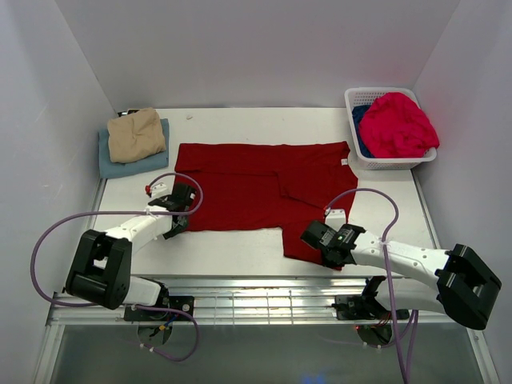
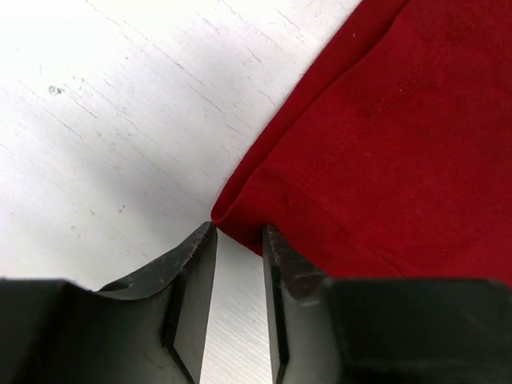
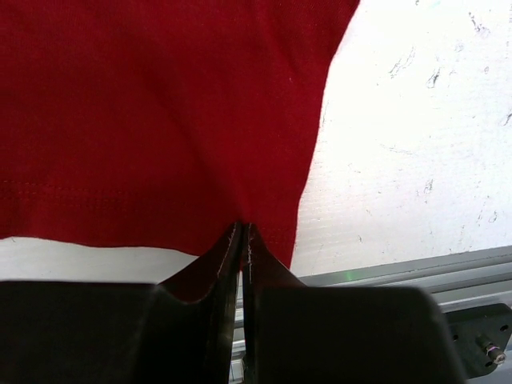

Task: Fold and stack the t-shirts
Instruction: Grap the side of the flattened tshirt closest away from the robot with both arms

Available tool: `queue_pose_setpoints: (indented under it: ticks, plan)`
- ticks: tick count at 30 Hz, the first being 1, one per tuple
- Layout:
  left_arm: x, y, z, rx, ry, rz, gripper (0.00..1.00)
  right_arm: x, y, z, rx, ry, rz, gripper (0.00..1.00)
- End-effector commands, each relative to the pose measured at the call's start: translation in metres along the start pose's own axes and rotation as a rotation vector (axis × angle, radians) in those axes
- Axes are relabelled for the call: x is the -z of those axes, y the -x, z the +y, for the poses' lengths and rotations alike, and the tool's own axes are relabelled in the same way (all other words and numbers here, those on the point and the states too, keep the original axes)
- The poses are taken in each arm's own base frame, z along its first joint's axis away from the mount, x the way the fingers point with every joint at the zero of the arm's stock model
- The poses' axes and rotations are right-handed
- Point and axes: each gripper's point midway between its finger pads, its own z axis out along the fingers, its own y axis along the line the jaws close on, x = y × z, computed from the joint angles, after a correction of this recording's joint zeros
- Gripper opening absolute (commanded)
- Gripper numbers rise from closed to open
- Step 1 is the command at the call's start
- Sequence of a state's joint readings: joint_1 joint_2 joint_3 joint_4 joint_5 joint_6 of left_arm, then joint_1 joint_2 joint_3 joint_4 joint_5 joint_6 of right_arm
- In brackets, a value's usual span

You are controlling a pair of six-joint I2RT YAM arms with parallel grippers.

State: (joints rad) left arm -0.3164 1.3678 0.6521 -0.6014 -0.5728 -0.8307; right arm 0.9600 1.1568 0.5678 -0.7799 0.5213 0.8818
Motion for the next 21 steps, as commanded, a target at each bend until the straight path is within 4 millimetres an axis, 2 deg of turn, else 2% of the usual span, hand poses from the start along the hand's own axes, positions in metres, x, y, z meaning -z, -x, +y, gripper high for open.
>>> queue_pose_setpoints:
  ticks: [1,3,6,9,15,20,21]
  plan:
    - [0.002,0.010,0.000,0.004,0.017,-0.030,0.39,0.008,0.009,0.000,-0.009,0.000,-0.031,0.08]
    - [0.001,0.010,0.000,0.000,0.022,-0.030,0.31,0.009,0.009,0.000,-0.012,0.002,-0.031,0.08]
    - [-0.001,0.009,0.001,-0.012,0.038,-0.026,0.29,0.009,0.010,0.000,-0.011,0.002,-0.033,0.08]
    - [-0.002,0.009,0.001,-0.019,0.047,-0.022,0.21,0.008,0.010,-0.002,-0.009,-0.007,-0.033,0.08]
    - [0.001,0.014,0.003,0.007,0.047,-0.049,0.00,0.010,0.017,-0.003,-0.015,-0.018,-0.060,0.08]
    - [0.012,0.030,0.000,0.050,0.009,-0.097,0.00,0.015,0.032,0.000,-0.001,-0.042,-0.094,0.08]
    - [0.015,0.033,-0.001,0.059,0.000,-0.108,0.00,0.018,0.040,0.002,-0.005,-0.041,-0.112,0.08]
